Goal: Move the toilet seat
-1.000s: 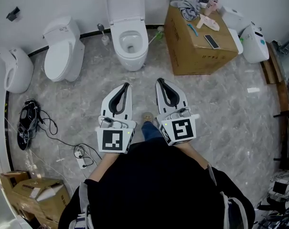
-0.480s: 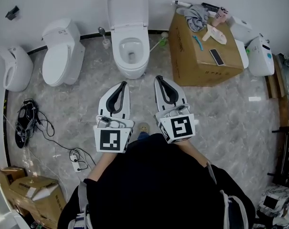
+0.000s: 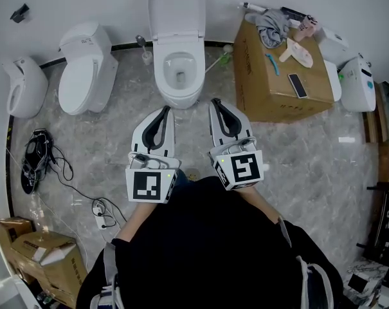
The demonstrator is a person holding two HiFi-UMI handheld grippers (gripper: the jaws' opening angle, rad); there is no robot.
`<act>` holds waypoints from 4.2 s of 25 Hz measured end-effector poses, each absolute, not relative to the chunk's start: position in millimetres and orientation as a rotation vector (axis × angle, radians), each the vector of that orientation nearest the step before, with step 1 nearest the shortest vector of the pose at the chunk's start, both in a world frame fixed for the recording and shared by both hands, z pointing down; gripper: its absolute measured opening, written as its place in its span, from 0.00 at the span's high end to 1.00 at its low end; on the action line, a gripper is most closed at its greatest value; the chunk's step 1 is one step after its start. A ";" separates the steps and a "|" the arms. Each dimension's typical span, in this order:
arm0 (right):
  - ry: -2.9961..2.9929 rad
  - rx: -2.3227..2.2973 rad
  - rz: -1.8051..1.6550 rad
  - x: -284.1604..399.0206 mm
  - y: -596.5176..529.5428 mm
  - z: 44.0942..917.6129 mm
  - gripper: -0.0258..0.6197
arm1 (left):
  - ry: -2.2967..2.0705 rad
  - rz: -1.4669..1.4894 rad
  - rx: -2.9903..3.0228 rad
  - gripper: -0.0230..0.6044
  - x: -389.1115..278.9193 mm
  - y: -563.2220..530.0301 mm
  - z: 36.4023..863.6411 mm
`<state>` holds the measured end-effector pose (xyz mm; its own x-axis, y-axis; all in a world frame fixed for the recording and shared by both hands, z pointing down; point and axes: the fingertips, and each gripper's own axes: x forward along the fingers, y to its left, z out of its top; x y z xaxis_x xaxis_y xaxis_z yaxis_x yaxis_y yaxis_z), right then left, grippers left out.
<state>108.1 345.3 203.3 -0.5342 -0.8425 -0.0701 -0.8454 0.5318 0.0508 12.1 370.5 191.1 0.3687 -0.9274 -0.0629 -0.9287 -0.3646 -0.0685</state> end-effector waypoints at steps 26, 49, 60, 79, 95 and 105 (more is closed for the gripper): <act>2.697 -1.564 0.123 102.8 273.1 215.3 0.93 | 1.720 0.008 -2.564 0.95 -2.0 288.9 203.5; 2.699 -1.635 0.109 32.2 38.7 214.0 0.93 | 1.588 -0.104 -2.657 0.95 -60.8 47.9 213.1; 2.685 -1.689 0.107 24.0 -25.4 217.9 0.93 | 1.503 -0.136 -2.703 0.95 -66.5 -17.3 220.4; 2.866 -1.566 0.003 43.1 -74.0 273.5 0.93 | 1.582 -0.149 -2.645 0.95 -50.1 -65.3 255.9; 2.997 -1.504 -0.035 33.0 -108.1 364.6 0.93 | 1.639 -0.186 -2.674 0.95 -65.7 -104.1 339.8; 3.052 -1.462 -0.061 26.2 -115.6 450.6 0.93 | 1.746 -0.192 -2.666 0.95 -92.9 -117.5 426.7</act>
<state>26.2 -115.6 450.6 -0.6032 -0.7631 0.2321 -0.7717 0.6319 0.0720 -92.9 -117.5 426.7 0.3947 -0.9098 0.1283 -0.9159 -0.4007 -0.0231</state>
